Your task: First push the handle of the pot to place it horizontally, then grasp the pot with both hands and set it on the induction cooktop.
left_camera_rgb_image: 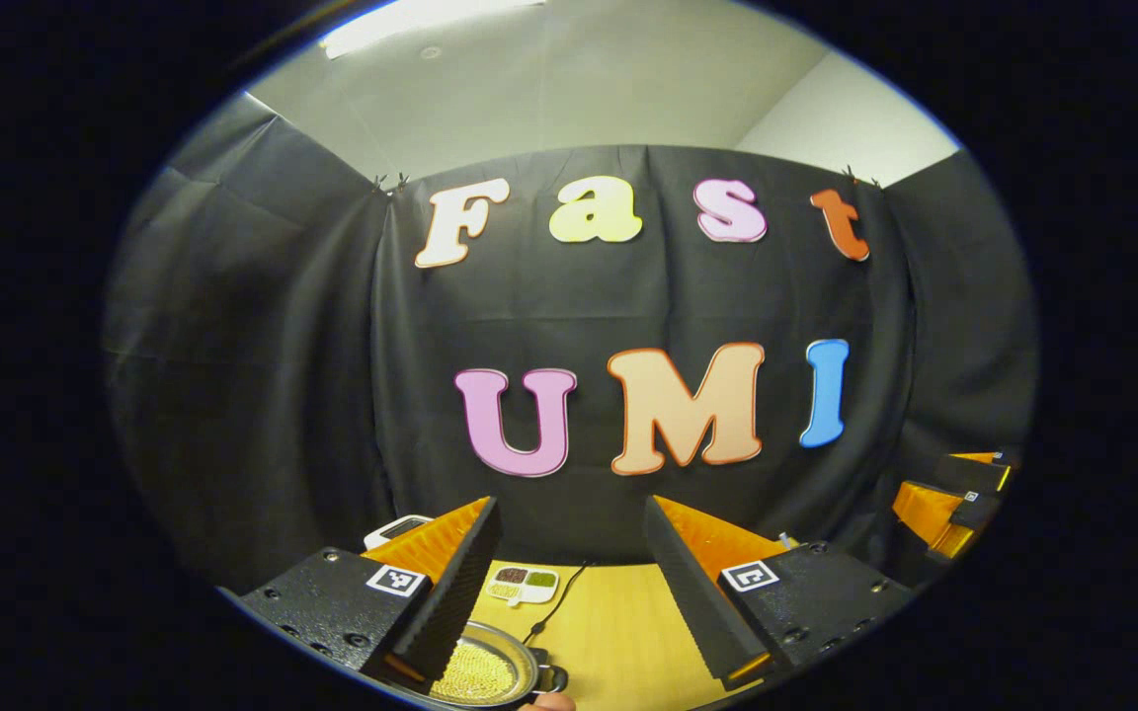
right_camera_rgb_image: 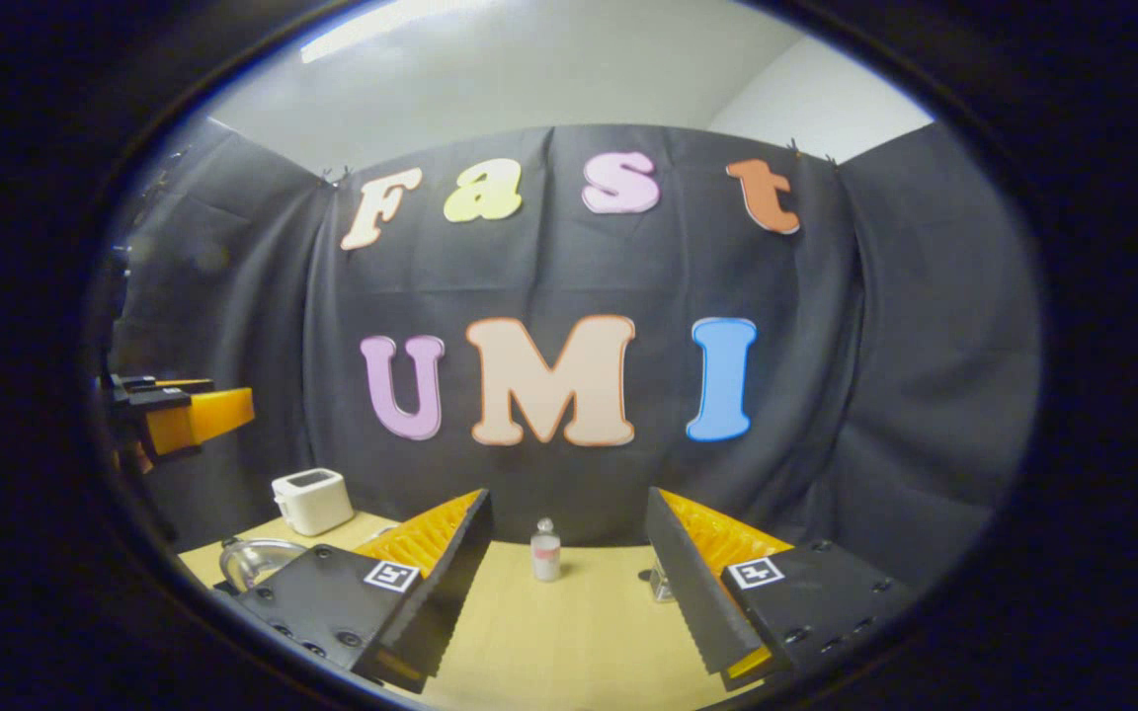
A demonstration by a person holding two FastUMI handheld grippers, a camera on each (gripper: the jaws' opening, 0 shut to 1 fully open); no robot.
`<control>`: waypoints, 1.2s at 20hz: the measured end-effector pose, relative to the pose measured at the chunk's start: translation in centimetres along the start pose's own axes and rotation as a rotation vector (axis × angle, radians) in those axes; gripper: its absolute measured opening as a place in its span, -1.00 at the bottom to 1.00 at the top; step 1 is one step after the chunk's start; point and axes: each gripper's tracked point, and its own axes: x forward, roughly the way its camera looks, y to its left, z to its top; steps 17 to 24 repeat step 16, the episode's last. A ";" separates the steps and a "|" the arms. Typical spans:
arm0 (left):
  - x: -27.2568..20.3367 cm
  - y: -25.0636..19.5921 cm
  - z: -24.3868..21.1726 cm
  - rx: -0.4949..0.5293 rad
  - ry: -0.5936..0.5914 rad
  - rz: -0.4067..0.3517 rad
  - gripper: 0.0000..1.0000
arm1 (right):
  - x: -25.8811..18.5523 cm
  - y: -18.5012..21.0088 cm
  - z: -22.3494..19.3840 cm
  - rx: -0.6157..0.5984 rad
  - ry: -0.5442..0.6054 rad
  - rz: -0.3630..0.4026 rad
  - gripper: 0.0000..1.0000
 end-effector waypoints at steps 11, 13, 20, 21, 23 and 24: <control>-2.2 -0.6 3.2 0.007 -0.075 -0.012 0.87 | -2.8 -0.1 7.3 0.006 -0.137 -0.025 0.86; -2.4 -0.5 2.5 0.009 -0.060 -0.016 0.87 | -3.0 0.0 6.8 0.002 -0.131 -0.030 0.86; -2.2 -0.2 2.5 0.008 -0.050 -0.018 0.87 | -3.5 0.1 6.7 0.000 -0.127 -0.039 0.87; -2.2 -0.2 2.5 0.008 -0.050 -0.018 0.87 | -3.5 0.1 6.7 0.000 -0.127 -0.039 0.87; -2.2 -0.2 2.5 0.008 -0.050 -0.018 0.87 | -3.5 0.1 6.7 0.000 -0.127 -0.039 0.87; -2.2 -0.2 2.5 0.008 -0.050 -0.018 0.87 | -3.5 0.1 6.7 0.000 -0.127 -0.039 0.87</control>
